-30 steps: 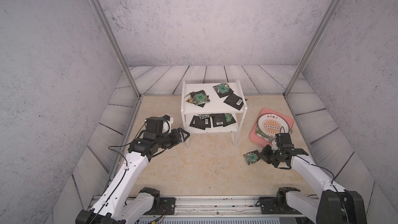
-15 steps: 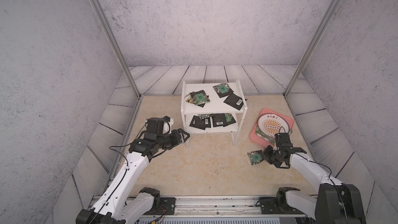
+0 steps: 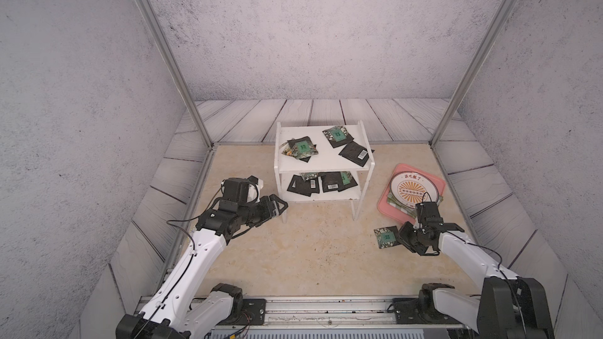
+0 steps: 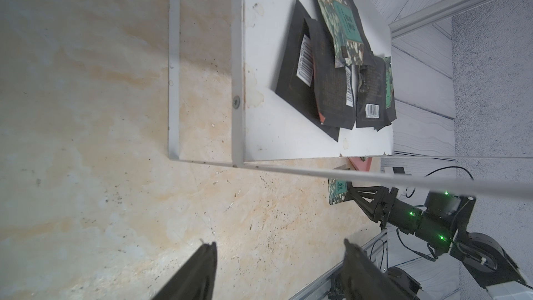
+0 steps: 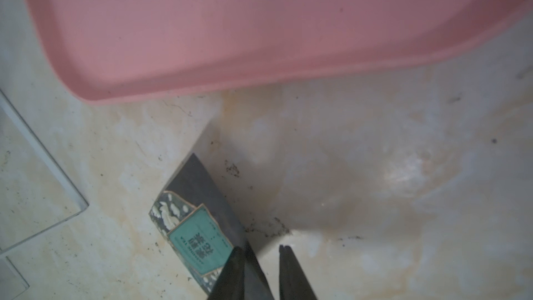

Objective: Remove the tea bags from the shelf
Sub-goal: Place the tea bag at the center of the board, then pick up the tea bag from the shelf.

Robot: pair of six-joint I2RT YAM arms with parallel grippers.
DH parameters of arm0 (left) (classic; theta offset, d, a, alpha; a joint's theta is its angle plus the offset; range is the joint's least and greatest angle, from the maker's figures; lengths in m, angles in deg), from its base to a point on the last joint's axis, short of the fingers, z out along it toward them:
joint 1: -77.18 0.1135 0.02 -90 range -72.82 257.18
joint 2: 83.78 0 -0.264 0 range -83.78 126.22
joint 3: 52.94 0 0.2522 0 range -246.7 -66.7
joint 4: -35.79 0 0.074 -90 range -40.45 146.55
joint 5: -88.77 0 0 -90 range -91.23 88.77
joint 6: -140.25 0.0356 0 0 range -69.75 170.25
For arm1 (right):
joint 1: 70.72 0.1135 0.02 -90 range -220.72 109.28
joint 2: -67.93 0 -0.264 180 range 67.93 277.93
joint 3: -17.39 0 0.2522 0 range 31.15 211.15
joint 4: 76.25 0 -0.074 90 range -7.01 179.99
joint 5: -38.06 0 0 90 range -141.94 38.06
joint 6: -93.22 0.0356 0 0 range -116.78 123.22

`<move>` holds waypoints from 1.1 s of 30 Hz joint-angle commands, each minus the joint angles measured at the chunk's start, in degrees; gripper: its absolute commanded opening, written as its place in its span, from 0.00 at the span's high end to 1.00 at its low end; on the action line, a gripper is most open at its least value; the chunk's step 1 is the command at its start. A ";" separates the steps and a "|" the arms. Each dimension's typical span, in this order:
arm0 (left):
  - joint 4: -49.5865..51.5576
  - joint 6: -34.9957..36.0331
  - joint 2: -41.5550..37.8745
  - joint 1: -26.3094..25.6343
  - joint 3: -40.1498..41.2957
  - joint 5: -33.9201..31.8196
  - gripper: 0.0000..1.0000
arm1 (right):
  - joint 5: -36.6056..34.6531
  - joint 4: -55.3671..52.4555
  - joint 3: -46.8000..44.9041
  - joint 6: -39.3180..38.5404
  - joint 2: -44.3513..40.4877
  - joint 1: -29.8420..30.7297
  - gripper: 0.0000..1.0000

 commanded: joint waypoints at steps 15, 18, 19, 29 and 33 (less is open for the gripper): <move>1.20 -0.07 -0.58 -0.48 -3.22 -1.61 0.28 | -0.15 -10.89 8.64 -6.21 -5.85 -0.07 0.52; 2.38 0.34 -0.91 -0.53 -4.66 -2.05 0.28 | 1.31 -12.96 12.16 -8.34 -6.91 -0.09 0.50; 2.75 0.29 -1.13 -0.53 -5.14 -2.34 0.27 | 1.86 -13.82 13.80 -9.10 -7.17 -0.08 0.49; 6.85 0.09 -2.83 -0.51 -12.48 -2.70 0.27 | 7.45 -21.37 32.58 -13.87 -5.16 1.05 0.44; 9.19 0.30 -2.44 -0.53 -16.53 -3.66 0.27 | 8.12 -24.82 42.05 -16.50 -2.76 3.45 0.43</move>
